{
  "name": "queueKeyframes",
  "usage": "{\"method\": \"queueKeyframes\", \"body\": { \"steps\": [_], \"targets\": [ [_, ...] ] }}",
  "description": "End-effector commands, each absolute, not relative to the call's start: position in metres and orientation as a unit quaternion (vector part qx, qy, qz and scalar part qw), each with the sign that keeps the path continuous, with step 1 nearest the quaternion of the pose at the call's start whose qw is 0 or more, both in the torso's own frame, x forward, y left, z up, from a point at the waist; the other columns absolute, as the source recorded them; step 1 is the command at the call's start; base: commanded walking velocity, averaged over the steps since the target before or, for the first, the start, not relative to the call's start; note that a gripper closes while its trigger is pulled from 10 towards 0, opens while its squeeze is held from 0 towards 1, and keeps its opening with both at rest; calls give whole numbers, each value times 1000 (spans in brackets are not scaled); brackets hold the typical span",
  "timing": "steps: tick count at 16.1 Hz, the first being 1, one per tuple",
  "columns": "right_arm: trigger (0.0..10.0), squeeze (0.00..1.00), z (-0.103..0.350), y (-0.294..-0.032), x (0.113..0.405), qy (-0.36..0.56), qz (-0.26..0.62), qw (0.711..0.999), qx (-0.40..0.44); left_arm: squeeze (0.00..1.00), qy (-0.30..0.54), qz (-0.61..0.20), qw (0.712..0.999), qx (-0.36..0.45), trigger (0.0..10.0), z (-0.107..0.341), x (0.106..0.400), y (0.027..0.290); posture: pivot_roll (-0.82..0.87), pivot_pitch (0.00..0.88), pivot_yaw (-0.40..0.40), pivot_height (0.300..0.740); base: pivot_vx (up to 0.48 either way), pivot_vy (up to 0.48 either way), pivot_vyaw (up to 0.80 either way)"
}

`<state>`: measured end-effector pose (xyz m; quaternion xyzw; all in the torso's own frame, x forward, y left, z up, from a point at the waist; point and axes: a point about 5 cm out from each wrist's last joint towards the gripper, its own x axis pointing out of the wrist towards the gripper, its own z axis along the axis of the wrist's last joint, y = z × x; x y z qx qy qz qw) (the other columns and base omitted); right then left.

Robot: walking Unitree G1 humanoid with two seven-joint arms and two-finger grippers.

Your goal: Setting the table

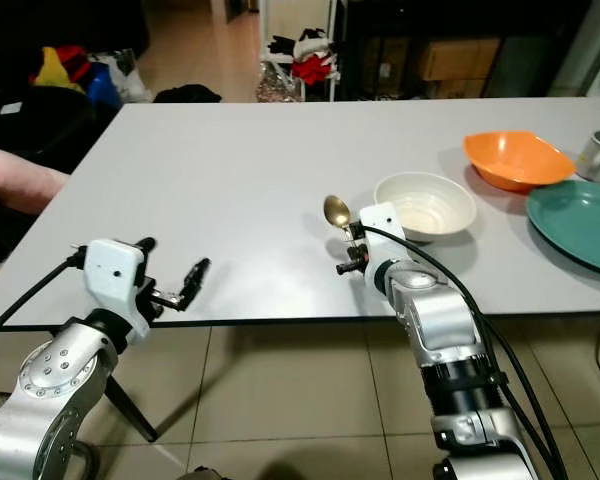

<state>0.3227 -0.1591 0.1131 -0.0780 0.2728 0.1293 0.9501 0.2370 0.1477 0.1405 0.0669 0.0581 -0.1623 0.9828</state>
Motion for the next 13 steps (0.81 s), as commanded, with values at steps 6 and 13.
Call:
{"method": "queueKeyframes", "body": {
  "steps": [6,13],
  "targets": [
    [10000,0,108,-154,342,274,101,955,-58,0,110,-288,948,84,10000,131,220,131,-62,0,69,740,0,0,0],
    [10000,0,104,-148,349,281,104,952,-56,0,132,-315,936,86,10000,127,213,130,-58,0,65,740,0,0,0]
  ]
}}
